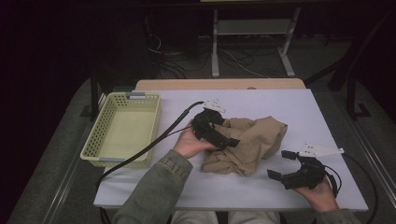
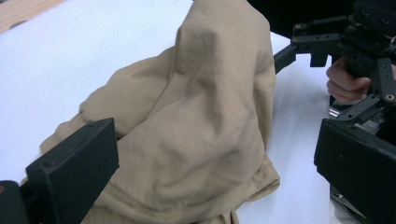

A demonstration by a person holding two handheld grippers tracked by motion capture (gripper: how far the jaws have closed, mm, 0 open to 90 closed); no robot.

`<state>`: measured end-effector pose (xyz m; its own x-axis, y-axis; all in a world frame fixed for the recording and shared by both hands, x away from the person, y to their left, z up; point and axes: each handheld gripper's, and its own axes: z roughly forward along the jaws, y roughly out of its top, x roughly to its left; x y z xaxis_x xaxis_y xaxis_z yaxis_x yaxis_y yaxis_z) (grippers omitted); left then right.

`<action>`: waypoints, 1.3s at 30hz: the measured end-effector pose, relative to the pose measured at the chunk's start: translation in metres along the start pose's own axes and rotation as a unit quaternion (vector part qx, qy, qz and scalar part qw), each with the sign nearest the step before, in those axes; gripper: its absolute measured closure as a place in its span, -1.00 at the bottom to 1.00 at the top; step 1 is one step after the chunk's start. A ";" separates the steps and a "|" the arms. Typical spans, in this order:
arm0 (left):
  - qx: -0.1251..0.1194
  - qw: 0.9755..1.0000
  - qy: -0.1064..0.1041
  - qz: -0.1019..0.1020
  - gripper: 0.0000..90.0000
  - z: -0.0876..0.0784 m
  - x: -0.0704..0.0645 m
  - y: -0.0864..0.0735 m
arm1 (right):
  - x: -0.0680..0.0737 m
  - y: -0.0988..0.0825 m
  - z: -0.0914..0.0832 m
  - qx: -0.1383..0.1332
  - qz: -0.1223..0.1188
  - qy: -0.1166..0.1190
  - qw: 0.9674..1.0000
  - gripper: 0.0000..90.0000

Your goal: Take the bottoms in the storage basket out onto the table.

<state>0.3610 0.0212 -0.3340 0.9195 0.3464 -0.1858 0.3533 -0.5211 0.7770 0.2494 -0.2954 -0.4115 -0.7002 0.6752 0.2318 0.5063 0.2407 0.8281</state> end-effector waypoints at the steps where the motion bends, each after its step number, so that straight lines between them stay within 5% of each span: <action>1: -0.002 1.000 0.002 -0.002 -1.00 -0.002 0.001 -0.001 | 0.000 0.000 0.000 0.000 0.000 0.000 1.000 -0.98; 39: -0.028 0.996 0.075 -0.047 -1.00 -0.074 0.007 -0.070 | -0.001 -0.001 0.000 0.002 0.004 -0.006 1.000 -0.98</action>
<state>0.3298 0.1179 -0.3448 0.8451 0.5066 -0.1707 0.4229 -0.4381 0.7932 0.2500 -0.2960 -0.4126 -0.6901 0.6854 0.2324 0.5134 0.2373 0.8247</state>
